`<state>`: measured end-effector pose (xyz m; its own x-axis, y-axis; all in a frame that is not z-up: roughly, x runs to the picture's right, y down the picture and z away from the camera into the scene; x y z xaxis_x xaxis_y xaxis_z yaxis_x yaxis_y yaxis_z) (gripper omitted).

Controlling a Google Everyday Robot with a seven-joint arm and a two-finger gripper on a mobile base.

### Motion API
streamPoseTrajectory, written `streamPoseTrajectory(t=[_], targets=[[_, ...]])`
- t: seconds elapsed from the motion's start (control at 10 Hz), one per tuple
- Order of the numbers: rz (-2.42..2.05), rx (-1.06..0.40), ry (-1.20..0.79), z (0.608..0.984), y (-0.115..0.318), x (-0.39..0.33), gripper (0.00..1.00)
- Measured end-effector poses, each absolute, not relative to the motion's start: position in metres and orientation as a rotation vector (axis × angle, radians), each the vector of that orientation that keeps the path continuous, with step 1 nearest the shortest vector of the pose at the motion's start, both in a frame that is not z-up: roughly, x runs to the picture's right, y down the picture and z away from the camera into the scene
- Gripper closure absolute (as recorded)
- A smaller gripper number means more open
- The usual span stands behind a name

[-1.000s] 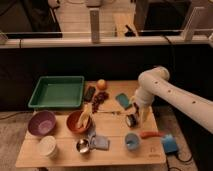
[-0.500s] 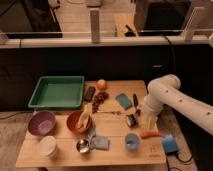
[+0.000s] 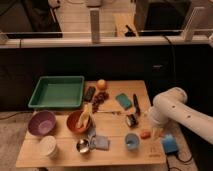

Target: Place pepper in plastic cup

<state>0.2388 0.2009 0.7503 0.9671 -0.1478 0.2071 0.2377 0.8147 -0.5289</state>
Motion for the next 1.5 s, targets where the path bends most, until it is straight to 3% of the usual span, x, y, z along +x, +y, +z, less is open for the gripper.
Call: streamPoseTrajectory(t=[0.4, 1.5], targets=[[-0.183, -0.547, -0.194, 0.763, 0.226, 0.25, 0.2], [-0.068, -0.574, -0.168, 0.796, 0.24, 0.28, 0.2]])
